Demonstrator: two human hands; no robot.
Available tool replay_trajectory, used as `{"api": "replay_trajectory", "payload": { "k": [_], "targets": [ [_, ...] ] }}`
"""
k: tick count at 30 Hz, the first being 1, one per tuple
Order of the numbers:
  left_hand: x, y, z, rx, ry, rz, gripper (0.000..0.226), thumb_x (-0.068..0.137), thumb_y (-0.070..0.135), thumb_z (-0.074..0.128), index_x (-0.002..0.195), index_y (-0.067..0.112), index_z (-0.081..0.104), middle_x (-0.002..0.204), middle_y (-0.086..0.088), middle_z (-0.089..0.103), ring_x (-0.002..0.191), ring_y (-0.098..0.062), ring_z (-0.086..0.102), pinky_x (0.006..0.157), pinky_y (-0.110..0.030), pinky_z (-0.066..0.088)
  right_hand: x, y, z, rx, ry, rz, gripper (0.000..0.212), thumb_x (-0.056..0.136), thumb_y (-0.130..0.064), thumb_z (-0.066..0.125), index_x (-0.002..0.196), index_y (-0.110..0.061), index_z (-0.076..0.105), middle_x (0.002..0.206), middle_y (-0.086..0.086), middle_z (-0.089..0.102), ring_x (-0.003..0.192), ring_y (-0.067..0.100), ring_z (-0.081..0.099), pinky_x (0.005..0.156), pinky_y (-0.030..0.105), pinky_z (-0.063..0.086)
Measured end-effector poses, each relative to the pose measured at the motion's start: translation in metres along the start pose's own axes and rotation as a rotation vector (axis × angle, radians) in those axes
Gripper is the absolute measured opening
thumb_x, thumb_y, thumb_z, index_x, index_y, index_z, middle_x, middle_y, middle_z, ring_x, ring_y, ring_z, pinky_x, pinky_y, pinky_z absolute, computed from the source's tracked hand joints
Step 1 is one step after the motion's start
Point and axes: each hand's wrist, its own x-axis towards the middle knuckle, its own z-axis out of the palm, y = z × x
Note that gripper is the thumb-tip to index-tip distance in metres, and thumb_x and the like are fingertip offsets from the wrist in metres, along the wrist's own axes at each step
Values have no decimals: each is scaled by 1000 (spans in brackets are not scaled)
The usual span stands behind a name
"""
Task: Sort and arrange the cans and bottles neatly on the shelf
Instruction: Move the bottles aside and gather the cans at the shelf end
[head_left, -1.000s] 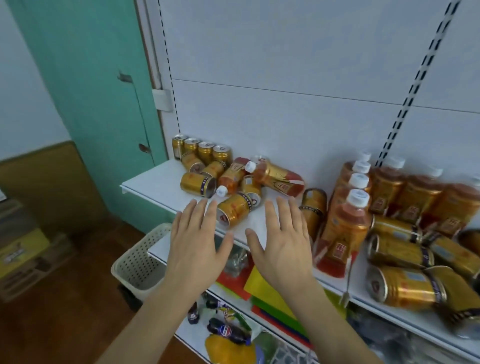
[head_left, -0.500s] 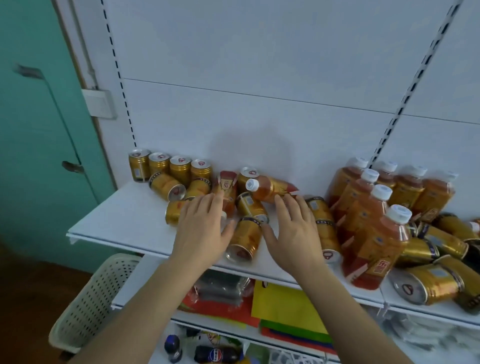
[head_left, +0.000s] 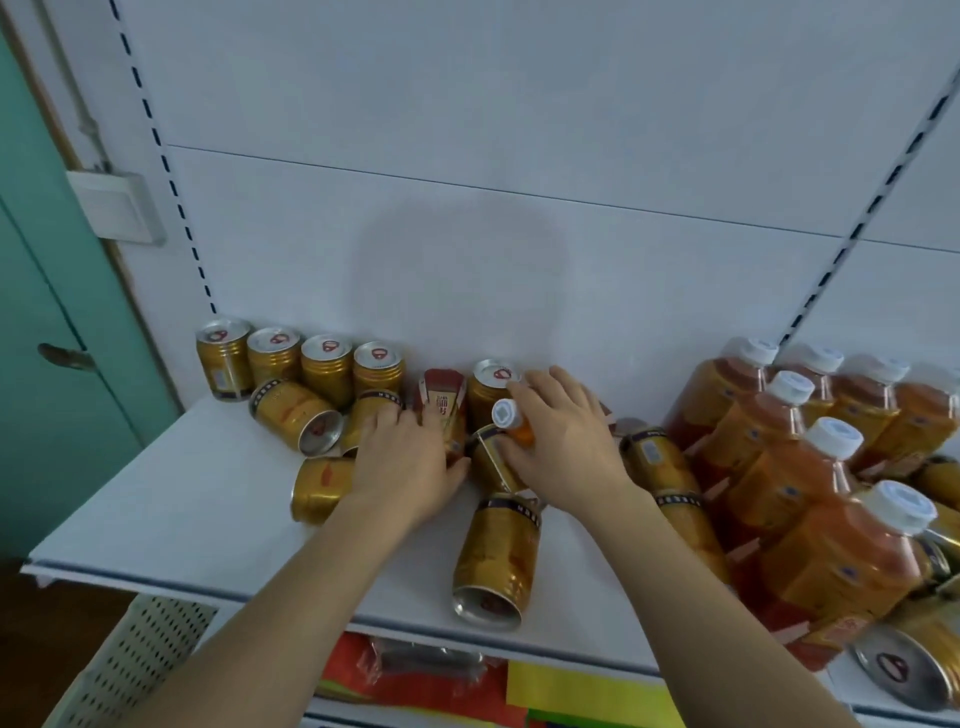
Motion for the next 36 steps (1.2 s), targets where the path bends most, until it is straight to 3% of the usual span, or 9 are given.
{"api": "replay_trajectory", "payload": {
  "k": [4, 9, 14, 18, 21, 27, 32, 34, 36],
  "targets": [
    [2, 5, 5, 51, 14, -4, 92, 90, 72, 59, 156, 13, 37, 141, -14, 61, 135, -35, 48, 114, -48, 39, 8, 6, 7, 47, 41, -29, 43, 98, -36, 70, 139, -21, 65, 150, 0, 57, 149, 30, 41, 122, 51, 34],
    [7, 3, -1, -8, 35, -7, 78, 88, 65, 63, 145, 14, 48, 129, -10, 66, 124, -32, 55, 104, -43, 44, 14, 17, 3, 117, 93, -15, 41, 95, -33, 77, 132, -16, 69, 142, 4, 62, 132, 31, 57, 107, 52, 48],
    [17, -3, -35, -214, 71, 37, 52, 85, 53, 69, 121, 20, 53, 111, -5, 67, 101, -30, 66, 71, -35, 41, 22, 33, -15, 302, 289, 94, 28, 93, -38, 79, 114, -21, 72, 122, -8, 69, 102, 13, 65, 84, 25, 51],
    [32, -9, -60, -310, 127, 82, 44, 89, 45, 70, 120, 19, 52, 114, -4, 69, 101, -30, 68, 74, -39, 51, 25, 37, -17, 427, 328, 219, 27, 92, -42, 79, 114, -26, 75, 107, -18, 68, 97, -9, 61, 80, -1, 39],
    [42, -12, -71, -423, 192, 93, 49, 89, 46, 73, 126, 21, 53, 110, -2, 69, 99, -28, 67, 76, -38, 53, 24, 35, -16, 466, 331, 290, 26, 92, -49, 78, 112, -34, 74, 104, -22, 67, 101, -15, 59, 76, 6, 43],
    [82, -23, -76, -404, 137, 97, 47, 86, 71, 68, 98, 29, 53, 85, 7, 64, 80, -21, 63, 68, -38, 53, 22, 40, -21, 564, 354, 438, 16, 90, -59, 73, 95, -45, 69, 93, -28, 73, 89, -7, 68, 78, 31, 62],
    [92, -33, -54, -552, -7, 185, 69, 81, 84, 64, 126, 33, 46, 107, 15, 61, 93, -11, 61, 69, -30, 49, 17, 50, -23, 564, 135, 368, 39, 88, -69, 70, 119, -57, 49, 108, -25, 69, 96, -2, 68, 78, 24, 59],
    [91, -41, -41, -700, -118, 211, 84, 79, 68, 80, 143, 36, 36, 120, 15, 58, 105, -10, 60, 75, -22, 45, 10, 57, -19, 610, 21, 340, 63, 87, -54, 81, 134, -58, 40, 118, -24, 68, 99, -5, 69, 73, 12, 55],
    [90, -47, -31, -747, -145, 239, 93, 82, 47, 87, 153, 39, 26, 131, 10, 59, 116, -15, 62, 86, -27, 50, 6, 65, -13, 610, -30, 318, 82, 87, -39, 85, 147, -55, 32, 124, -24, 65, 101, -7, 67, 68, 7, 52]
  ]
}}
